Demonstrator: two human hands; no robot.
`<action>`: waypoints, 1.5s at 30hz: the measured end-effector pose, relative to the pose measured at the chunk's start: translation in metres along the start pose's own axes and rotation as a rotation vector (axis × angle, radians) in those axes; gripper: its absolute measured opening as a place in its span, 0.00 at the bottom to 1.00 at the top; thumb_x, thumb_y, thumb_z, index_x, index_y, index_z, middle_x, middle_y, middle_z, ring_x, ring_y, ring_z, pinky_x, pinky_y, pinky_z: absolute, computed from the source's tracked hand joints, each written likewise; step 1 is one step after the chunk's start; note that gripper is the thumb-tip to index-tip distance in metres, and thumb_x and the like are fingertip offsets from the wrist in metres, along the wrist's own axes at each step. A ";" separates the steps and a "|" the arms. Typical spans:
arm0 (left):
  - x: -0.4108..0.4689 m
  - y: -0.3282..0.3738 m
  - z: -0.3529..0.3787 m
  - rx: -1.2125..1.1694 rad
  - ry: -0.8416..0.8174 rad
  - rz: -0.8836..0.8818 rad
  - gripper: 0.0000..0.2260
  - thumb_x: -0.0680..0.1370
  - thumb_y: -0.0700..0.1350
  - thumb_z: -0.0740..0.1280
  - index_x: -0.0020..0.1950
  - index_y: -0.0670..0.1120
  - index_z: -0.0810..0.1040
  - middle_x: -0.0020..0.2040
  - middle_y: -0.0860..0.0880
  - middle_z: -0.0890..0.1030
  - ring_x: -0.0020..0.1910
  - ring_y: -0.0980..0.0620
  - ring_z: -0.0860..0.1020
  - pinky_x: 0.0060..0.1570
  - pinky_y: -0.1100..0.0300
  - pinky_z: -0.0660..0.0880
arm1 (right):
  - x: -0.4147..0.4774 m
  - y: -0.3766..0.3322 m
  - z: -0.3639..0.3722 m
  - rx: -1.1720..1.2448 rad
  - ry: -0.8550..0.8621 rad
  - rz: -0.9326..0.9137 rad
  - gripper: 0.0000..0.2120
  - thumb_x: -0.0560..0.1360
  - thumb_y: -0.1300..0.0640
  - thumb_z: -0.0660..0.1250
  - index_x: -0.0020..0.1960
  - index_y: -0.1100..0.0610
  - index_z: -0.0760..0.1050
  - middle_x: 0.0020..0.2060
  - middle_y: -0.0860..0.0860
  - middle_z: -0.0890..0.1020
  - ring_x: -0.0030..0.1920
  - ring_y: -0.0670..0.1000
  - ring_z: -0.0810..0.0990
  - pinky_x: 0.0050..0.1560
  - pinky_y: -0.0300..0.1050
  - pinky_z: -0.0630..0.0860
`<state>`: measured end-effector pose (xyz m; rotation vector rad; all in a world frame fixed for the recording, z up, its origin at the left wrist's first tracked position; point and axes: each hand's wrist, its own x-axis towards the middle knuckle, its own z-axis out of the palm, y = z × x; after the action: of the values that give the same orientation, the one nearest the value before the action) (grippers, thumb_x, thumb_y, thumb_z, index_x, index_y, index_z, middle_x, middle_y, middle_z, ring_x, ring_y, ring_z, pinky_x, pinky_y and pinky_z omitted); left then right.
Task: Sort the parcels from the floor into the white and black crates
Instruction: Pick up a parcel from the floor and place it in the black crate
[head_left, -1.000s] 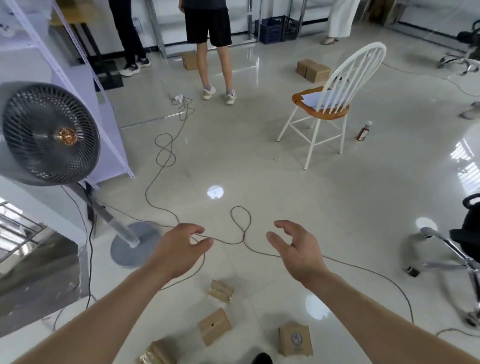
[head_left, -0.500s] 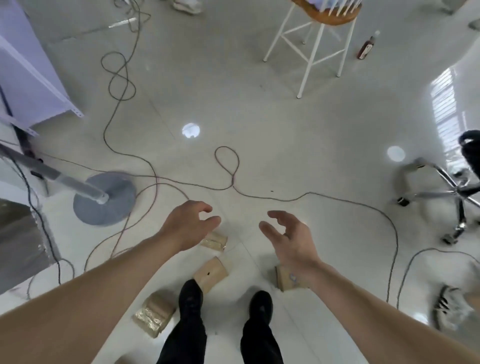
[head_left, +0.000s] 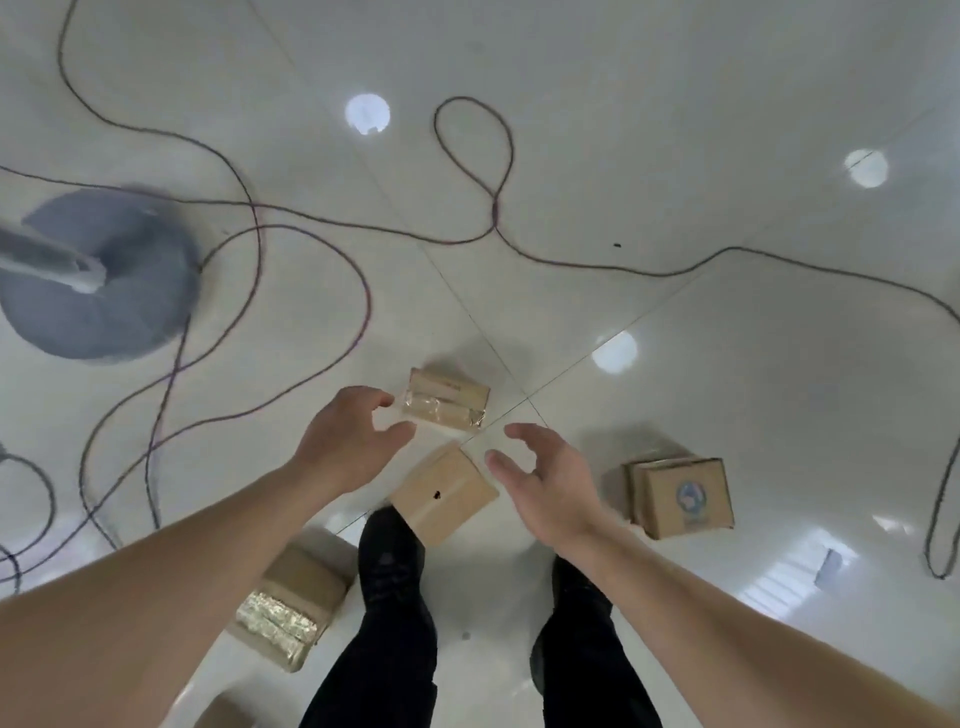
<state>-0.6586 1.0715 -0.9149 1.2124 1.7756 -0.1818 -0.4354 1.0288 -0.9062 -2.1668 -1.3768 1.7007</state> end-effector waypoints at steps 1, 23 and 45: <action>0.017 -0.010 0.011 -0.005 0.005 -0.012 0.25 0.79 0.54 0.68 0.73 0.47 0.71 0.75 0.50 0.69 0.69 0.50 0.72 0.64 0.59 0.65 | 0.017 0.010 0.011 -0.003 -0.005 0.009 0.25 0.79 0.42 0.68 0.73 0.50 0.73 0.66 0.47 0.79 0.65 0.48 0.77 0.63 0.42 0.70; 0.167 -0.013 0.093 -0.539 -0.193 -0.170 0.14 0.73 0.46 0.65 0.37 0.50 0.59 0.39 0.48 0.63 0.41 0.49 0.61 0.41 0.53 0.56 | 0.178 0.070 0.053 0.501 0.180 0.316 0.28 0.76 0.45 0.67 0.62 0.69 0.72 0.50 0.62 0.81 0.53 0.62 0.79 0.58 0.58 0.72; -0.064 0.166 -0.053 -0.590 -0.144 0.015 0.15 0.66 0.53 0.64 0.50 0.48 0.74 0.51 0.44 0.82 0.47 0.47 0.79 0.45 0.53 0.69 | -0.036 -0.055 -0.105 0.625 0.415 0.232 0.26 0.74 0.33 0.59 0.50 0.55 0.78 0.44 0.51 0.84 0.48 0.53 0.83 0.49 0.52 0.77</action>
<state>-0.5562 1.1432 -0.7779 0.7630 1.5385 0.2462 -0.3832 1.0853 -0.8086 -2.1613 -0.4287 1.3669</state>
